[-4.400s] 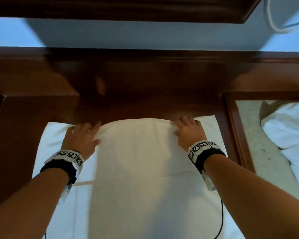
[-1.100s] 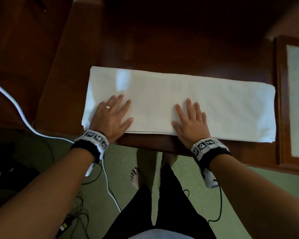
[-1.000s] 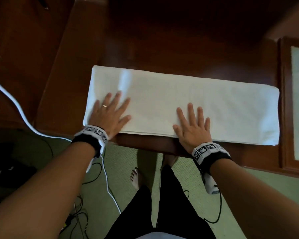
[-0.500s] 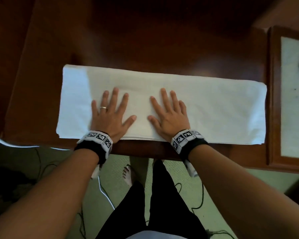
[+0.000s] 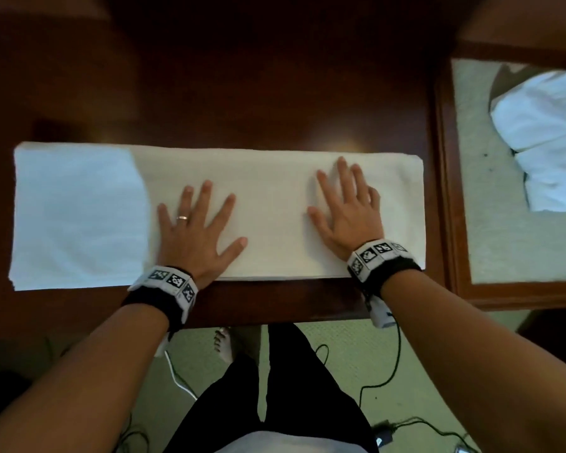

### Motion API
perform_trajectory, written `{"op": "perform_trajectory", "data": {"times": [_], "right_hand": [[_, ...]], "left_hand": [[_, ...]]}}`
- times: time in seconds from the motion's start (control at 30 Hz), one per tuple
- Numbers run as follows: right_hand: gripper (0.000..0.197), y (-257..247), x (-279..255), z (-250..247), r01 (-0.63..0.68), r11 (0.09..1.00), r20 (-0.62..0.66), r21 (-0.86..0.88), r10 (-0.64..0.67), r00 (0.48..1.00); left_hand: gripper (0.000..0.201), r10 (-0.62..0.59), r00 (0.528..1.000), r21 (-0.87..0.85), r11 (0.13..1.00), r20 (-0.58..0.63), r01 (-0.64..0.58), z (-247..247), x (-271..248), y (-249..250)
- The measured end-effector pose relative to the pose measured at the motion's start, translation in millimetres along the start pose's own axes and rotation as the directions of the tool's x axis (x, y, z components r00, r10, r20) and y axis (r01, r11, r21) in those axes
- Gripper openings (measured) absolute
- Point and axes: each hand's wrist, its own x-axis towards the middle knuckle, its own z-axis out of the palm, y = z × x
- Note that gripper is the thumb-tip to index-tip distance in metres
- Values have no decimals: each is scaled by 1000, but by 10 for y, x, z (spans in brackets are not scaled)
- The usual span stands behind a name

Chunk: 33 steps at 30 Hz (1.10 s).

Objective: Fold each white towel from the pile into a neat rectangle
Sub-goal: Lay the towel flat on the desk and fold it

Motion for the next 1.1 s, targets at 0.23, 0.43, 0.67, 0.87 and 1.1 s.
{"op": "perform_trajectory", "data": {"times": [0.23, 0.43, 0.67, 0.87, 1.1], "right_hand": [[71, 821, 171, -36, -190, 982, 88, 4, 189, 978], [65, 972, -663, 173, -91, 996, 112, -12, 92, 989], [42, 1207, -674, -64, -364, 891, -15, 271, 382, 924], [39, 1196, -284, -209, -602, 626, 249, 496, 562, 789], [42, 1205, -180, -226, -668, 465, 434, 581, 517, 737]], "left_hand": [[82, -46, 999, 65, 997, -23, 47, 125, 91, 68], [85, -75, 997, 68, 995, 12, 74, 76, 101, 114], [88, -134, 989, 52, 990, 68, 130, -31, 107, 171], [88, -168, 977, 32, 986, 135, 165, -178, 160, 256], [82, -180, 971, -25, 982, 159, 186, -325, 178, 328]]}}
